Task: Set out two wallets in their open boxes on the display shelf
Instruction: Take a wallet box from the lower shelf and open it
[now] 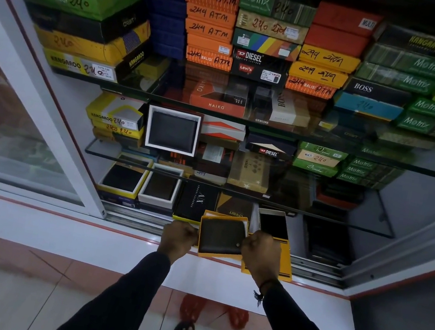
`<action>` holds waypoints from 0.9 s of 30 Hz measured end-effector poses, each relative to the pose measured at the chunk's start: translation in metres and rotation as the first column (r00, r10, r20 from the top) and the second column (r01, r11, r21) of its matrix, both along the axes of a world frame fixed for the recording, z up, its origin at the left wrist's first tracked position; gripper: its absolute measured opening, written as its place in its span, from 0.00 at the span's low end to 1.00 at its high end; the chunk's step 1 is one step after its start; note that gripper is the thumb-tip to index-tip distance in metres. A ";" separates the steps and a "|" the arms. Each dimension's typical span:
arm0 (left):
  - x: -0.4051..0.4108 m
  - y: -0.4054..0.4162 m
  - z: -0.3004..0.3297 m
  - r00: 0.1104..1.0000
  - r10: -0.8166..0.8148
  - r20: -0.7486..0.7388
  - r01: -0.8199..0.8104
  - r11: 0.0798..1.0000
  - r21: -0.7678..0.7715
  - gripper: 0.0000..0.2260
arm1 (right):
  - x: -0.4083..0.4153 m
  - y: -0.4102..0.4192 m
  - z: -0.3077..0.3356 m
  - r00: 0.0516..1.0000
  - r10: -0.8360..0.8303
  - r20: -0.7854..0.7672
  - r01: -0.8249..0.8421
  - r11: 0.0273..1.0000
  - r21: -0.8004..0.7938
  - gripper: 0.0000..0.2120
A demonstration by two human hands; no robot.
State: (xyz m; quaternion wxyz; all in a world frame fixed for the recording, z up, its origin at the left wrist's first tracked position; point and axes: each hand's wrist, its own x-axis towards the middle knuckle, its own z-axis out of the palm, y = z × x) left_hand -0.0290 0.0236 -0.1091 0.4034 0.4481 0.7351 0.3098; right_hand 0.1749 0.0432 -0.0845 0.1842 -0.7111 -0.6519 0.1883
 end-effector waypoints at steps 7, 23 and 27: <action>-0.002 -0.008 -0.001 0.987 -0.036 -0.158 0.035 0.999 -0.011 0.07 | 0.006 0.002 0.005 1.000 -0.012 -0.027 0.013 1.000 0.020 0.06; -0.030 -0.015 0.000 0.998 0.046 0.032 -0.041 0.991 -0.127 0.05 | -0.023 -0.001 0.000 0.986 0.163 -0.025 -0.164 0.968 -0.191 0.12; -0.034 -0.015 -0.006 0.967 -0.239 0.084 0.234 0.970 0.062 0.26 | -0.027 0.001 0.002 0.980 0.200 0.017 -0.195 0.970 -0.146 0.12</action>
